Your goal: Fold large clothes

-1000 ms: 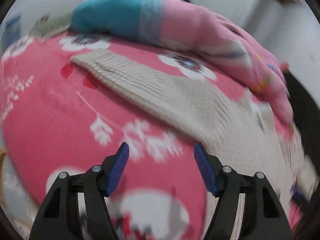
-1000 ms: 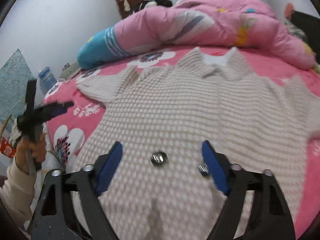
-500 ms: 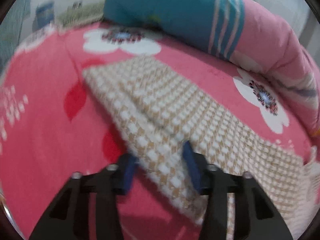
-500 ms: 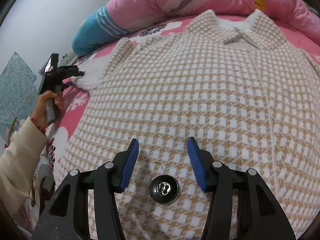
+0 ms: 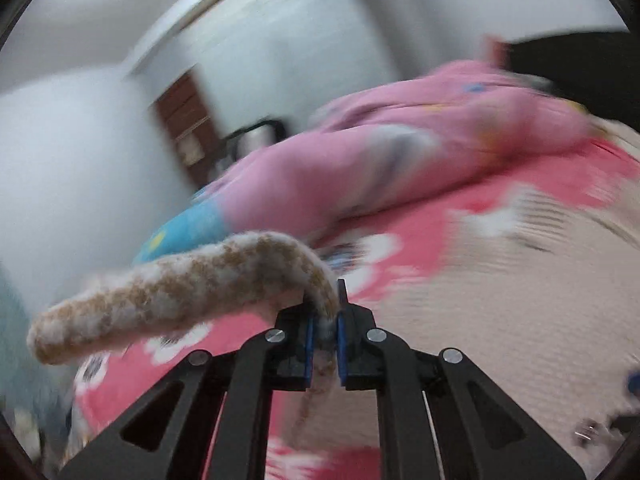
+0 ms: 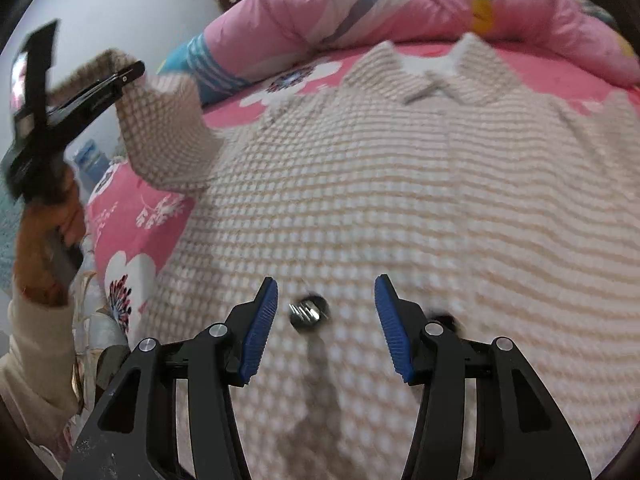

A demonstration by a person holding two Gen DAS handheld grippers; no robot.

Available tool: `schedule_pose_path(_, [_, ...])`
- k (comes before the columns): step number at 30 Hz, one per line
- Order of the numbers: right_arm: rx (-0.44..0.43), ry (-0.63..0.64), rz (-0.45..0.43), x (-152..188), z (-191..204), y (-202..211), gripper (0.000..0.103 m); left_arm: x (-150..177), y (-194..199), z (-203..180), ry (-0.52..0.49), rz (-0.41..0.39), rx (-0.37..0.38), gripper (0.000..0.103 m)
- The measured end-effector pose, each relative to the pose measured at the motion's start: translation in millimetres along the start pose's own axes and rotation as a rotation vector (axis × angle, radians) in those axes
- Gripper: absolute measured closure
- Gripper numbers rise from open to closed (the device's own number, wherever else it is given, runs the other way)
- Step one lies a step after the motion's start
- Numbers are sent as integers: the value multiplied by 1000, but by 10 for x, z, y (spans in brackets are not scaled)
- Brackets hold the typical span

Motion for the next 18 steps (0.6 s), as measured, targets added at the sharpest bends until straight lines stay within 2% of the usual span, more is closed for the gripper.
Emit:
schedule_pose_path(2, [42,-42,-6,158,-178,231,54,104,134,-391,-27,29,103,91])
schedule_pose_path(3, [58,-67,-7,235,-265,325,52,262,191,-686,-28,78,192,91])
schedule_pose_path(5, [85,-123,-8,376,-446,473,47,513,180,-989,-19,157,279,89])
schedule_pose_path(7, [102,-183,4,530,-621,576,41,886,108,-1293,22,280,395,74])
schedule_pose_path(8, [106,-205,11,588,-680,609,39,1026,96,-1395,46,324,438,69])
schedule_pose_path(9, [109,-220,14,640,-722,642,36,1168,82,-1460,62,366,462,58])
schedule_pose_path(11, [116,-243,16,718,-805,749,32,1250,104,-1473,70,380,467,48])
schedule_pose_path(12, [119,-246,11,727,-823,796,30,1242,172,-1457,94,376,506,38])
schedule_pose_path(13, [120,-248,2,722,-827,824,28,1243,180,-1450,115,380,533,21])
schedule_pose_path(14, [115,-254,-16,700,-829,868,27,1230,224,-1412,141,382,555,15])
schedule_pose_path(18, [44,-301,-82,578,-763,963,24,1145,436,-1178,235,340,637,7])
Point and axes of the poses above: each gripper's, at about its wrist camera, not at the fingertips, and y roughly against the way its jaws point, z to its left, x to its underside, the point moved 10 cm from there along -y, roughly the way its jaws point, and after that the axes turned 7 degrees about y, right-handed, at the moved point
